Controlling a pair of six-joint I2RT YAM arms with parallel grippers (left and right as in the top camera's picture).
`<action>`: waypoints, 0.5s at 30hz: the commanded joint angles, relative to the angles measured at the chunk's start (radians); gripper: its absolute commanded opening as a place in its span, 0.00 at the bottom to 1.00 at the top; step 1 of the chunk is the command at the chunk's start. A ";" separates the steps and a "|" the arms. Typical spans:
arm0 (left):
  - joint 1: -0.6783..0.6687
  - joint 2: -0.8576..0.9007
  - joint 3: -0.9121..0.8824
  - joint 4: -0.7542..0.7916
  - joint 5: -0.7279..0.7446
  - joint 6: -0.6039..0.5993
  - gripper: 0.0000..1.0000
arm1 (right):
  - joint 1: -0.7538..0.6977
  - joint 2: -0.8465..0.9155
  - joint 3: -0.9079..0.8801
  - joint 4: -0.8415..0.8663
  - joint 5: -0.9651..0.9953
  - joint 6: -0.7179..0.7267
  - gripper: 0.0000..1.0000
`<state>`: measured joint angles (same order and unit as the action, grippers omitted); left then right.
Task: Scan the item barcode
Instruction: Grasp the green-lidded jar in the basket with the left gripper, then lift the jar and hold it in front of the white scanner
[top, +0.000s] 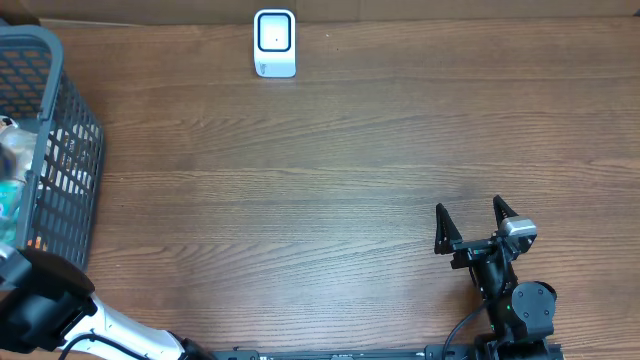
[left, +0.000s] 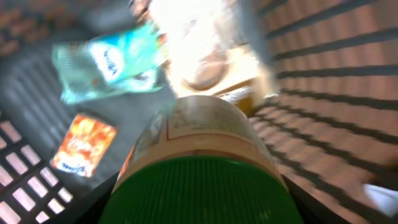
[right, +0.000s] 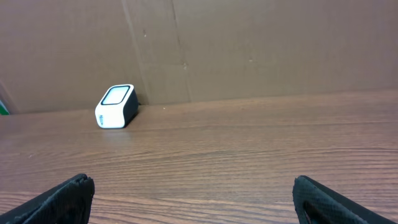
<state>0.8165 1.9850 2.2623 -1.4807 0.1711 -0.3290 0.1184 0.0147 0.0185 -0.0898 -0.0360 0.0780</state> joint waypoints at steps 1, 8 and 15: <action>-0.026 -0.018 0.219 -0.068 0.154 0.015 0.38 | -0.003 -0.012 -0.010 0.007 0.009 0.003 1.00; -0.172 -0.040 0.492 -0.209 0.267 0.073 0.36 | -0.003 -0.012 -0.010 0.007 0.009 0.003 1.00; -0.505 -0.088 0.483 -0.209 0.233 0.086 0.37 | -0.003 -0.012 -0.010 0.007 0.009 0.003 1.00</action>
<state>0.4458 1.9301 2.7304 -1.6917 0.3912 -0.2810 0.1184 0.0147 0.0185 -0.0895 -0.0364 0.0784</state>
